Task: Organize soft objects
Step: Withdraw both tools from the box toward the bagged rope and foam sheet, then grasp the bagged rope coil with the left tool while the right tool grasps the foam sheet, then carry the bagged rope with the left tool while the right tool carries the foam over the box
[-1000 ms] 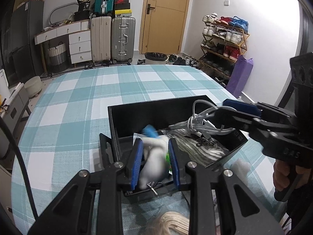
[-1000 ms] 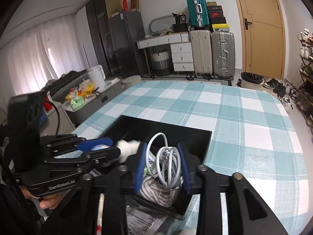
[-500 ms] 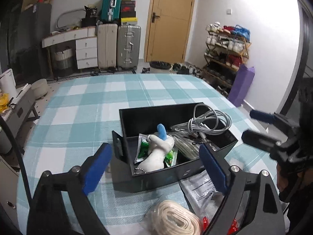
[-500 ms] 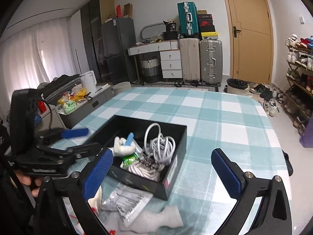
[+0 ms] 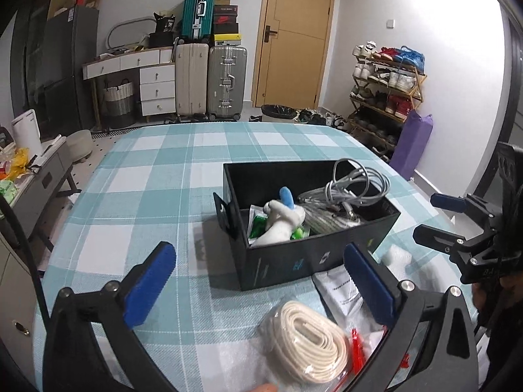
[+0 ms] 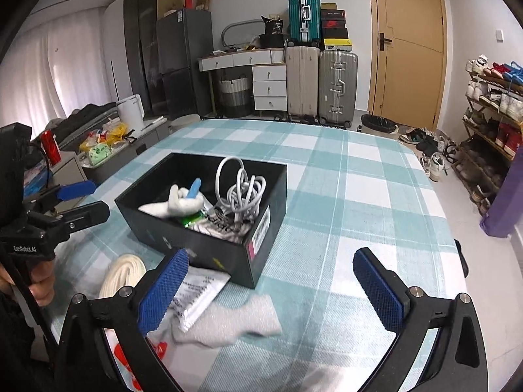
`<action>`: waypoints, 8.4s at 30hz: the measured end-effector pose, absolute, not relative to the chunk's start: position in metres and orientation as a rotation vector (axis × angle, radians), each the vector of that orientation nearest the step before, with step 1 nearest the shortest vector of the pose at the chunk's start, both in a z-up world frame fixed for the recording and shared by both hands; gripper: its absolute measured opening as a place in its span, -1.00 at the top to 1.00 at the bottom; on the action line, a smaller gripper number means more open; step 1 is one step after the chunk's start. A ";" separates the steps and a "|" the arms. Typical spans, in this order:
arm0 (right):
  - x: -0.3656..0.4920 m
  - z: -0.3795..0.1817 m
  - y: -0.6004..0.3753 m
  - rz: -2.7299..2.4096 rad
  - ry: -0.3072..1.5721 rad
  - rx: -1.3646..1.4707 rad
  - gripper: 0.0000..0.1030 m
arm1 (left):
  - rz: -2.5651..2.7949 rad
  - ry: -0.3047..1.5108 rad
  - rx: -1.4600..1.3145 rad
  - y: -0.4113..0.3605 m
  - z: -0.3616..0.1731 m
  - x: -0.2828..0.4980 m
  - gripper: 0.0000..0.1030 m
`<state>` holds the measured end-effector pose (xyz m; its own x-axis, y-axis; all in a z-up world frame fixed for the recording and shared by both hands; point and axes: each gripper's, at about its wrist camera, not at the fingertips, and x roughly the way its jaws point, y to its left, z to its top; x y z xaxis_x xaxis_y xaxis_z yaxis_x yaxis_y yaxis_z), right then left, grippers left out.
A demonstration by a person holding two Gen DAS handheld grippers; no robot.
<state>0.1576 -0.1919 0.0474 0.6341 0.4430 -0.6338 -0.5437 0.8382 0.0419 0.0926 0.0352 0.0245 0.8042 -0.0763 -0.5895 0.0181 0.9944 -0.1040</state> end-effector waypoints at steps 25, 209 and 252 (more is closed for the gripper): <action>0.140 0.021 -0.163 0.681 0.811 -0.326 -0.99 | -0.119 0.784 -0.012 0.024 0.002 0.091 -1.00; 0.123 0.063 -0.162 0.716 0.683 -0.281 -0.77 | -0.190 0.792 0.009 0.009 0.034 0.058 0.35; 0.176 0.087 -0.105 0.813 0.592 -0.419 -0.77 | -0.150 0.691 -0.081 0.027 0.079 0.131 0.38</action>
